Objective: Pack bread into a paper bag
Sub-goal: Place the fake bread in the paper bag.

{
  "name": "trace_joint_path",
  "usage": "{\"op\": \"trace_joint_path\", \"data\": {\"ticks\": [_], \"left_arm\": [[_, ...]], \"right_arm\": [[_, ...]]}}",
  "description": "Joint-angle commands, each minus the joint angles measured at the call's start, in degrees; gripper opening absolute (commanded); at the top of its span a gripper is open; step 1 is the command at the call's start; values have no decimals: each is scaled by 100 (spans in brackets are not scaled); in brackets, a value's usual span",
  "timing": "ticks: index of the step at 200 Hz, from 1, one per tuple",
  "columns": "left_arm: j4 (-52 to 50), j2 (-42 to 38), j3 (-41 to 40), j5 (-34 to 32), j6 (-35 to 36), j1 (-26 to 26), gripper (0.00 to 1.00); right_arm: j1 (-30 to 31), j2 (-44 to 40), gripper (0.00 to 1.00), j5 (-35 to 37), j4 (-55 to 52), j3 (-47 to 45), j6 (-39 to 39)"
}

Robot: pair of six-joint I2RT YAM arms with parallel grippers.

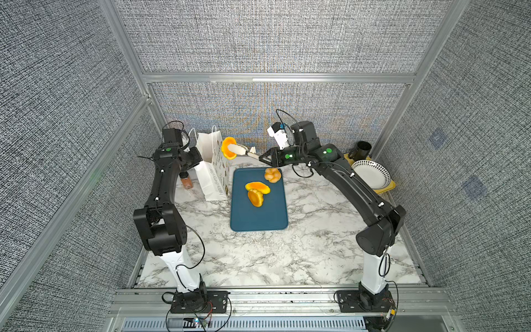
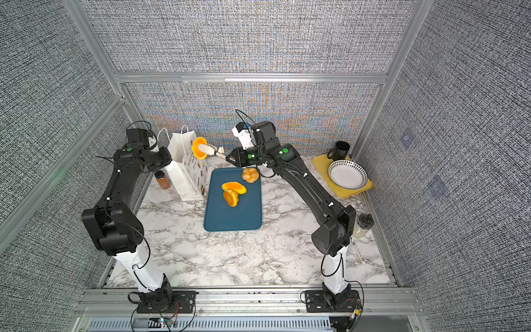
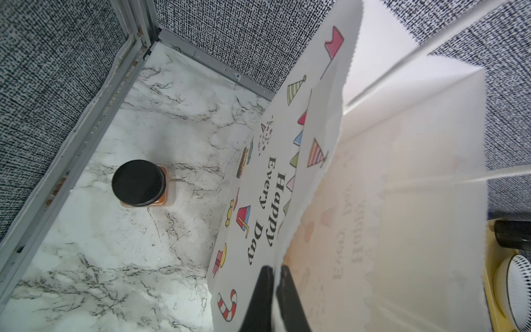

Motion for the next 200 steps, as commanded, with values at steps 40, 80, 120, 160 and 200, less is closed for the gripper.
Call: {"op": "trace_joint_path", "data": {"ticks": [40, 80, 120, 160, 200], "left_arm": [[-23, 95, 45, 92, 84, -4, 2], [-56, 161, 134, 101, 95, -8, 2], [-83, 187, 160, 134, 126, -8, 2], [-126, 172, 137, 145, 133, -42, 2], [-134, 23, -14, 166, 136, -43, 2]], "right_arm": [[119, 223, 8, -624, 711, 549, 312], [239, 315, 9, -721, 697, 788, 233], [325, 767, 9, -918, 764, 1333, 205], [316, 1234, 10, -902, 1065, 1653, 327], [262, 1474, 10, -687, 1423, 1620, 420]]}}
